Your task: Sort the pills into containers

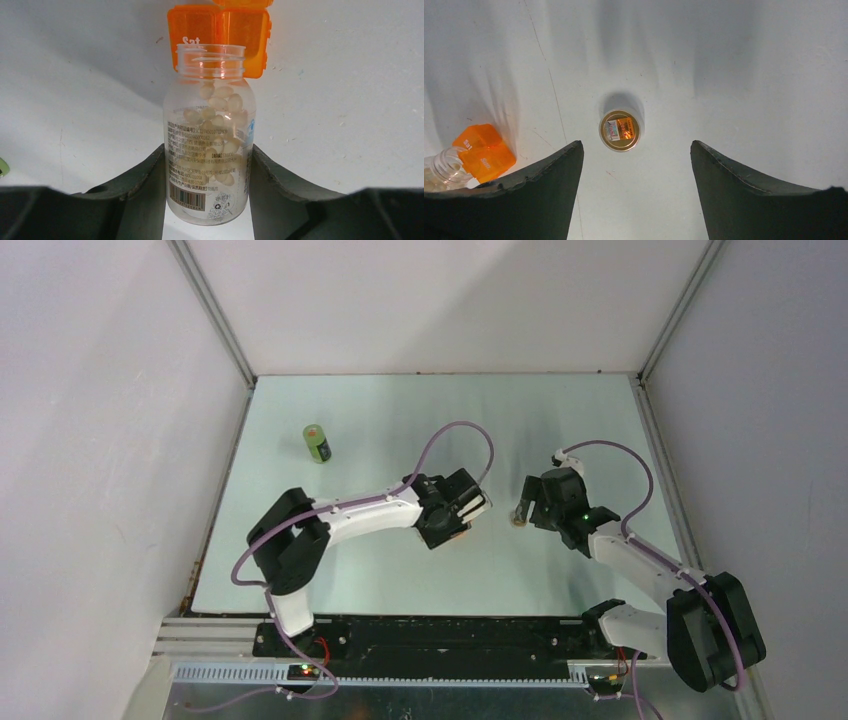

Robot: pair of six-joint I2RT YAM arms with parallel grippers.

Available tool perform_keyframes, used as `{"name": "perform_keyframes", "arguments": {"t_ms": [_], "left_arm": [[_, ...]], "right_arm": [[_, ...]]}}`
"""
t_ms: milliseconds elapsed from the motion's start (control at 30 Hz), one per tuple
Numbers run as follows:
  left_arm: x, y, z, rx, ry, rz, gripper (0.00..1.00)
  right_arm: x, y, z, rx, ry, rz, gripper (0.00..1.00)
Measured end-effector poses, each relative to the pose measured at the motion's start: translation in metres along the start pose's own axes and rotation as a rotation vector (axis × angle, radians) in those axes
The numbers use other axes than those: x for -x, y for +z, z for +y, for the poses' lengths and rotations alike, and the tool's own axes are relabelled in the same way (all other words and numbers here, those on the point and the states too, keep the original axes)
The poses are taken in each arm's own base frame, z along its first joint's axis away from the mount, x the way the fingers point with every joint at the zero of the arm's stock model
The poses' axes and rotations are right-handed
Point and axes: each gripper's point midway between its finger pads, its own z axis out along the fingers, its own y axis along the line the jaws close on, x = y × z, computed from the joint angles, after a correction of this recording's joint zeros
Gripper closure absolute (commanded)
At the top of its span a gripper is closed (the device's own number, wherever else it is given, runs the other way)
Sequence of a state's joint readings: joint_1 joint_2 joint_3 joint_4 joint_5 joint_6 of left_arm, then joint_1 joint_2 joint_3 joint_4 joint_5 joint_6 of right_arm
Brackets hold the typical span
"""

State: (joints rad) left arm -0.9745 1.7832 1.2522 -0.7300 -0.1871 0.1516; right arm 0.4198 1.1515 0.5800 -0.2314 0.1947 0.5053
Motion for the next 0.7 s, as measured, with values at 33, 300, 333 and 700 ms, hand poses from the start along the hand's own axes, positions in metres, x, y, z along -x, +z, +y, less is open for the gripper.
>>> {"name": "perform_keyframes", "arguments": {"t_ms": [33, 300, 333, 700], "left_arm": [[0.0000, 0.0002, 0.0000, 0.002, 0.002, 0.005, 1.00], [0.0016, -0.0017, -0.0011, 0.014, 0.034, 0.044, 1.00], [0.0021, -0.0019, -0.0012, 0.017, 0.038, 0.050, 1.00], [0.0025, -0.0022, -0.0011, 0.031, 0.051, 0.067, 1.00]], "right_arm": [[0.0001, 0.0002, -0.0006, -0.002, 0.001, 0.000, 0.18], [0.0007, 0.0008, -0.0034, -0.010, 0.008, 0.001, 0.19], [0.0007, 0.0008, -0.0034, -0.010, 0.009, 0.001, 0.19], [-0.0004, 0.0026, -0.0054, -0.019, 0.026, 0.008, 0.19]]}}
